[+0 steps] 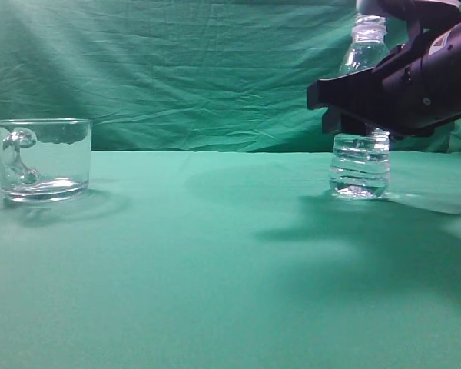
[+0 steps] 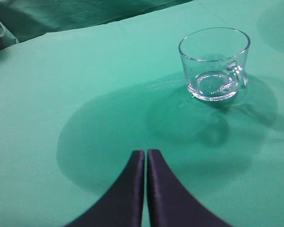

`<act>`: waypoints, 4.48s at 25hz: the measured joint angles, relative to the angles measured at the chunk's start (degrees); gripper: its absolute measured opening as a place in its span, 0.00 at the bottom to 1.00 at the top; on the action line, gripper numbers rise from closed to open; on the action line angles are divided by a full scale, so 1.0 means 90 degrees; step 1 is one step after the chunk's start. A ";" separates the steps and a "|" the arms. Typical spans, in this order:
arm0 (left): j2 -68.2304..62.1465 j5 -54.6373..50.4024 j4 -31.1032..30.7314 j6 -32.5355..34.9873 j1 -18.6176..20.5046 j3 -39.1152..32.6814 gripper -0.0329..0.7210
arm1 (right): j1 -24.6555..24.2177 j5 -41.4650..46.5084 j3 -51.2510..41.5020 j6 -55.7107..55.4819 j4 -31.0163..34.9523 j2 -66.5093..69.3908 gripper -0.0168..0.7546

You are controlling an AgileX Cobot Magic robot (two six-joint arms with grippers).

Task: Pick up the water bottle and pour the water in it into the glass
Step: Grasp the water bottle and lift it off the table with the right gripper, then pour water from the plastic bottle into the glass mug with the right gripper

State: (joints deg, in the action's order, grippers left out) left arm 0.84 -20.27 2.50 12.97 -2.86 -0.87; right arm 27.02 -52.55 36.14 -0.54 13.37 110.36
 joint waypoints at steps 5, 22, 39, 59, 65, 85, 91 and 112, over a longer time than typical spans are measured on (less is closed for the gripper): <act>0.0000 0.0000 0.0000 0.0000 0.0000 0.0000 0.04 | 0.0000 0.0182 0.0000 0.0343 -0.0396 -0.0070 0.51; 0.0000 0.0000 0.0000 0.0000 0.0000 0.0000 0.04 | 0.0155 0.4979 0.2256 0.0767 -0.2697 -0.1464 0.44; 0.0000 0.0000 0.0000 0.0000 0.0000 0.0000 0.04 | 0.1302 0.6524 0.4762 0.1196 -0.4622 0.0054 0.44; 0.0000 0.0000 0.0000 0.0000 0.0000 0.0000 0.04 | 0.1516 0.6230 0.6913 0.1302 -0.6588 0.1935 0.44; 0.0000 0.0000 0.0000 0.0000 0.0000 0.0000 0.04 | 0.1516 0.6027 0.6977 0.1302 -0.7429 0.2032 0.44; 0.0000 0.0000 0.0000 0.0000 0.0000 0.0000 0.04 | 0.1515 0.5655 0.6977 0.1602 -0.8996 0.2152 0.44; 0.0000 0.0000 0.0000 0.0000 0.0000 0.0000 0.04 | 0.1381 0.5655 0.7048 0.1646 -0.9147 0.2242 0.44; 0.0000 0.0000 0.0000 0.0000 0.0000 0.0000 0.04 | 0.1349 0.5553 0.7159 0.1887 -0.9272 0.2317 0.44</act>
State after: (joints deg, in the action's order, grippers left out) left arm 0.84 -20.27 2.50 12.97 -2.86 -0.87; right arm 39.16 -2.57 100.56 16.45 -70.07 131.22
